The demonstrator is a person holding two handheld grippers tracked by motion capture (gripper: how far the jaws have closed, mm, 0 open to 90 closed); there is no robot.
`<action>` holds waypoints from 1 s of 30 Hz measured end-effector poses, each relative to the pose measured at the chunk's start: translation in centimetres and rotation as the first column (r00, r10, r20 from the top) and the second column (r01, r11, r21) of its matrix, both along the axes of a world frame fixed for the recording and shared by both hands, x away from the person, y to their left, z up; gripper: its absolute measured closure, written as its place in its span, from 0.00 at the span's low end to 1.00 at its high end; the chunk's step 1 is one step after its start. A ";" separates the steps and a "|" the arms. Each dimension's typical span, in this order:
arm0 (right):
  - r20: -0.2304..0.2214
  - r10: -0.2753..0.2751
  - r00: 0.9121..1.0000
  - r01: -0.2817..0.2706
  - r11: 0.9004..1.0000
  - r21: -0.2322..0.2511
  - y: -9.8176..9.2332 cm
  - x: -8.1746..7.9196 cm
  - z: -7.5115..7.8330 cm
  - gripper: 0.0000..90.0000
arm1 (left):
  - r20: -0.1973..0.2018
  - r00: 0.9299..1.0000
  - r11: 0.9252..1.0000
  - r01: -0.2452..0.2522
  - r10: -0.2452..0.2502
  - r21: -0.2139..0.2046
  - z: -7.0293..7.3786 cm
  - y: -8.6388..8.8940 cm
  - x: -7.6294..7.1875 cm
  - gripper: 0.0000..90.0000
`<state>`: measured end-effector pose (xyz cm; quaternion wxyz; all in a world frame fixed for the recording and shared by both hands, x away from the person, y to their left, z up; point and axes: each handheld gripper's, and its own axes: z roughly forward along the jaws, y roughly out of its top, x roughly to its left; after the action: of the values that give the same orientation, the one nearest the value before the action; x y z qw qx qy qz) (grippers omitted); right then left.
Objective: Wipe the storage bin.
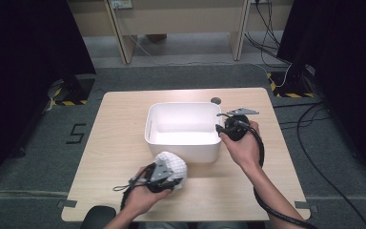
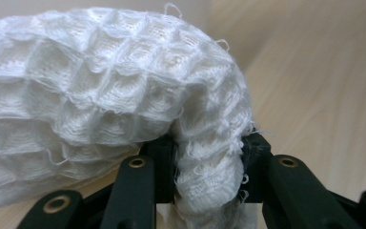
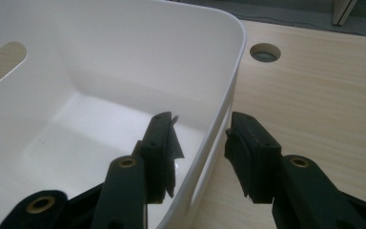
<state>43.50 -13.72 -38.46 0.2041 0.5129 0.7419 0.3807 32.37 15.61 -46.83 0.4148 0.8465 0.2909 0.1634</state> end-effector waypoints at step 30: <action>-0.111 0.115 0.987 -0.120 0.992 -0.046 -0.3 1.0 -0.2 0.97 | 0.058 0.946 0.948 -0.319 0.319 -0.014 2.4 11.5 2.5 0.72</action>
<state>44.54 -14.04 -38.65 0.1543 0.4825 0.7905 0.3443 34.88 27.15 -44.45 0.3931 0.7823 0.4120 0.2526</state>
